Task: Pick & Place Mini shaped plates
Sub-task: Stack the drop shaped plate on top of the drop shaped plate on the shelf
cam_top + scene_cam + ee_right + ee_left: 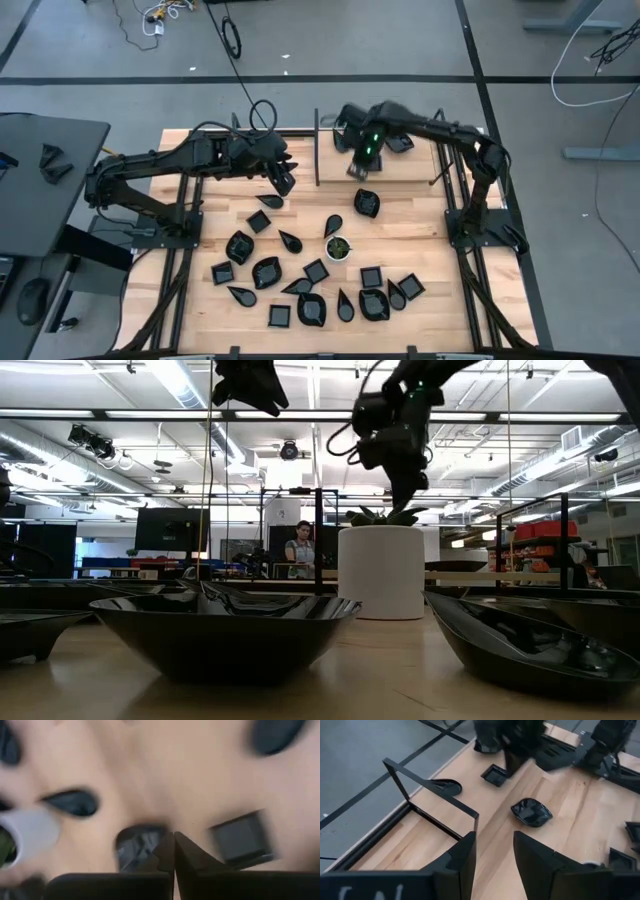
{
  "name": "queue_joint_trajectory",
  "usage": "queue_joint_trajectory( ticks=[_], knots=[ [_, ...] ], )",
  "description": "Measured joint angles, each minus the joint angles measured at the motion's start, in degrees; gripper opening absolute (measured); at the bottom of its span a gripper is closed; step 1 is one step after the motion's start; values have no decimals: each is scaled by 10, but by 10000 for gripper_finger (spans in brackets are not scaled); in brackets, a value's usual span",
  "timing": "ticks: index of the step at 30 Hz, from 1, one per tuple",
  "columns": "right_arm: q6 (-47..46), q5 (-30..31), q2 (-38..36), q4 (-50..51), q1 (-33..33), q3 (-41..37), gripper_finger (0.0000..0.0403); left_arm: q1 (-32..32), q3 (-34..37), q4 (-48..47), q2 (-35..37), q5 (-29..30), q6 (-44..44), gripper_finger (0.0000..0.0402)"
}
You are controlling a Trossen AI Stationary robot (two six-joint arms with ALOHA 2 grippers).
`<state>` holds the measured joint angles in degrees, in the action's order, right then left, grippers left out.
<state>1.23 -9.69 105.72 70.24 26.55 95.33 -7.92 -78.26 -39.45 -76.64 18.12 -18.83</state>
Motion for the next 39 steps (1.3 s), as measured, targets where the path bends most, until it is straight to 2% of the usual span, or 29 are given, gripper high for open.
queue_joint_trajectory(
  ticks=[3,7,13,15,18,21,24,27,33,39],
  knots=[
    [-27,2,-16,-4,-52,-29,4,1,0,-13,0,-18,0,135],
    [-101,2,-62,-21,-116,-117,13,4,0,-49,0,-30,1,135],
    [-333,-9,-182,-33,-218,-278,15,8,0,-91,0,-30,21,135],
    [-427,-34,-223,-35,-260,-325,16,9,0,-89,0,-31,31,135],
    [-535,-87,-273,-85,-330,-389,24,14,0,-89,0,-34,43,135],
    [-595,-109,-299,-197,-407,-441,45,24,0,-89,0,-34,45,135],
    [-594,-107,-297,-333,-476,-484,73,38,0,-90,0,-34,45,135],
    [-594,-89,-270,-414,-515,-507,99,58,0,-97,0,-34,35,135],
    [-580,-28,-209,-410,-538,-511,124,96,0,-97,0,-35,26,135],
    [-524,-28,-169,-430,-538,-511,115,124,0,-97,0,-34,8,135]
  ],
)
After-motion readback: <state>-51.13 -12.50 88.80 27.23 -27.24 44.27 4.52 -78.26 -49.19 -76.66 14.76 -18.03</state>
